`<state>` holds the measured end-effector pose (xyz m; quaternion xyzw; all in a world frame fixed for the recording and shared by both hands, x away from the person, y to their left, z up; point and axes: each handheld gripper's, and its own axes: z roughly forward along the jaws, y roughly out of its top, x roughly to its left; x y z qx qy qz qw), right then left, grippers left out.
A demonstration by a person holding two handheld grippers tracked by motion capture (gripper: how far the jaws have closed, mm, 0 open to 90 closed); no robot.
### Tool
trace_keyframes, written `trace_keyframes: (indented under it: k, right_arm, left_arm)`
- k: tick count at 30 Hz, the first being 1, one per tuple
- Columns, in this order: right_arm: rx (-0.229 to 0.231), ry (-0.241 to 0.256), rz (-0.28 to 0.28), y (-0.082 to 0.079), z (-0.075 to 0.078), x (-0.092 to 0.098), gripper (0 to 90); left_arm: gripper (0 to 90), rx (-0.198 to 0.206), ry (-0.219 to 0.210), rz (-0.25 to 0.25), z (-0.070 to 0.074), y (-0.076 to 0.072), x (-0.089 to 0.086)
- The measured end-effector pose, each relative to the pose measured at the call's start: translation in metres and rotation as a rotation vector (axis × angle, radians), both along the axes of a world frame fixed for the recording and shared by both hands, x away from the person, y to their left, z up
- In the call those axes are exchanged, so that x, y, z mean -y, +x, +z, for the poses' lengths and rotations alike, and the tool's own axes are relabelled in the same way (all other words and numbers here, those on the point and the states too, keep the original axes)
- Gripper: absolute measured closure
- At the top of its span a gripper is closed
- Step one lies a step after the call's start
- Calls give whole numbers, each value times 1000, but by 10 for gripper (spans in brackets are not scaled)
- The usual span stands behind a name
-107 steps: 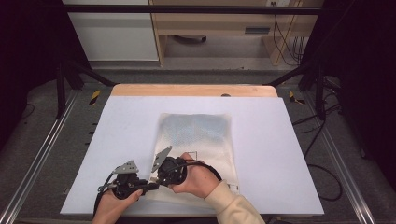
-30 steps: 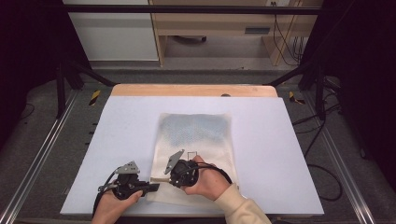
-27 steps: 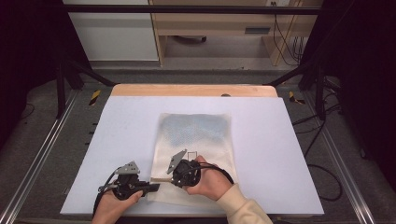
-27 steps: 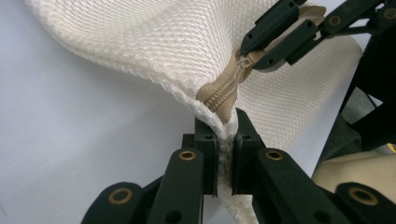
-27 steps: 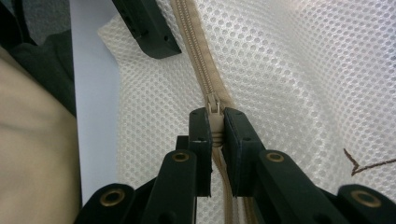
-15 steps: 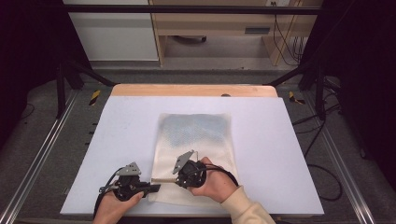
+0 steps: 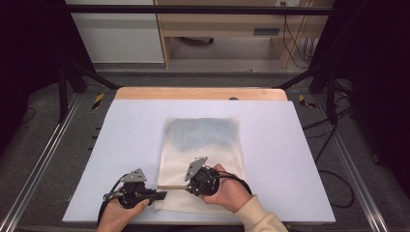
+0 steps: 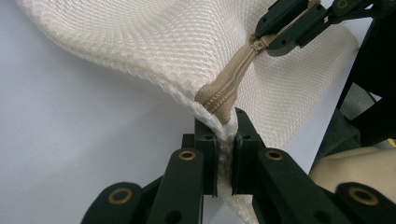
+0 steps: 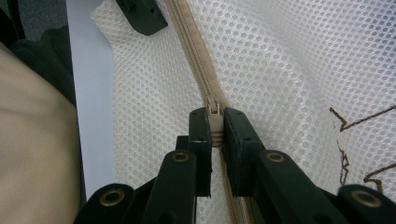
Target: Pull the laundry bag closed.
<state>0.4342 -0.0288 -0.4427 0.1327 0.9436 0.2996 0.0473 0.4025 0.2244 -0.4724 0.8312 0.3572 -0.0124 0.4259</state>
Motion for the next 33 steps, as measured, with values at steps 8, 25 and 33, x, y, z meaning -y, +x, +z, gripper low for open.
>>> trace_keyframes:
  k: [8,25,33]
  right_arm:
    - [11,10,-12,-1,0,2,820]
    - [13,37,-27,-3,0,6,820]
    - [14,44,-35,-6,1,10,820]
  left_arm:
    - [835,7,1,-3,1,-1,1]
    - [835,14,-11,2,-1,0,1]
    - [836,25,-8,-6,0,-2,3]
